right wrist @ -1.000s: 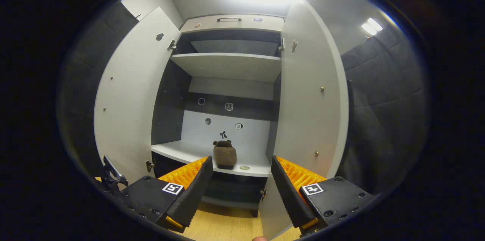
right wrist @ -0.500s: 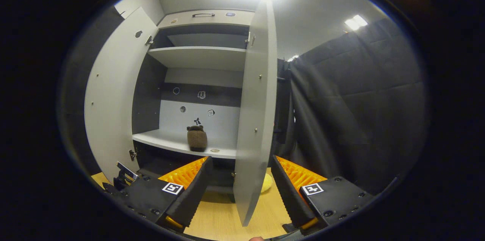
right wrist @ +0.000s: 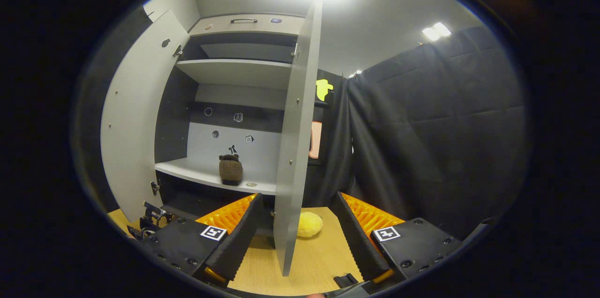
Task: Grab one shoe with the right hand and put it into the shoe cabinet, grab the other shoe with the left hand and put it into the shoe cabinet; then close the right door with the right hand and the left door with the left hand.
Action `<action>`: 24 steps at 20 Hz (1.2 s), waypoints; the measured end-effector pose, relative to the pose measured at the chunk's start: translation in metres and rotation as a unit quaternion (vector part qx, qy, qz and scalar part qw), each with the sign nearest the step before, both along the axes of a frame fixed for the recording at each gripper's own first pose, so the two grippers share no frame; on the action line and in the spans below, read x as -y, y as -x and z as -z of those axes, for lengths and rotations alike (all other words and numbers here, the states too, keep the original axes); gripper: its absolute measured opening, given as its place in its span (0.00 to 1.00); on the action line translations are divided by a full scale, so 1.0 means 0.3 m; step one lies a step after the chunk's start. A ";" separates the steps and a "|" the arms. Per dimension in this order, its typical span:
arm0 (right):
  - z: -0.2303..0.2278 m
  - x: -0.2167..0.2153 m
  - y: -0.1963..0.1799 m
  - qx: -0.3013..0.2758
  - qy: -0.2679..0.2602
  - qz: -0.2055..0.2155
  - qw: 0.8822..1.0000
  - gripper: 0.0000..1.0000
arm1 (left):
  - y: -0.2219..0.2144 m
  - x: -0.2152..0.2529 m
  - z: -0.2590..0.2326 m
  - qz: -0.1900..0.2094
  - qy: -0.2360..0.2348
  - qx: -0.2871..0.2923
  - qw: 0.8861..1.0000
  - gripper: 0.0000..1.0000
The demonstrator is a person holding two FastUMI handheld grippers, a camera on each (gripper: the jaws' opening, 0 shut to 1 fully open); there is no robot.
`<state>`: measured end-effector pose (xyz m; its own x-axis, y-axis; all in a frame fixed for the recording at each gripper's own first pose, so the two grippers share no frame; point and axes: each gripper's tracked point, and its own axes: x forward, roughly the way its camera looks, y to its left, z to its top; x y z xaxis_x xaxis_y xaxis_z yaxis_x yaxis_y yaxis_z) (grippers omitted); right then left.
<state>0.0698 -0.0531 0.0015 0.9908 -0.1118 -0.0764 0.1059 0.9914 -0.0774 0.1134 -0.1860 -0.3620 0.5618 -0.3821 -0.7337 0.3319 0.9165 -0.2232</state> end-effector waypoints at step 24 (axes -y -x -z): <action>-0.049 0.085 0.003 0.027 -0.003 -0.009 1.000 0.98 | -0.169 -0.196 -0.761 -0.115 0.093 0.201 0.968 0.02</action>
<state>0.0689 -0.0787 0.0162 0.9953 -0.0932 -0.0243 0.0915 0.9936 -0.0664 0.1642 -0.1273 -0.1339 0.8736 -0.3174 -0.3689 0.2181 0.9330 -0.2862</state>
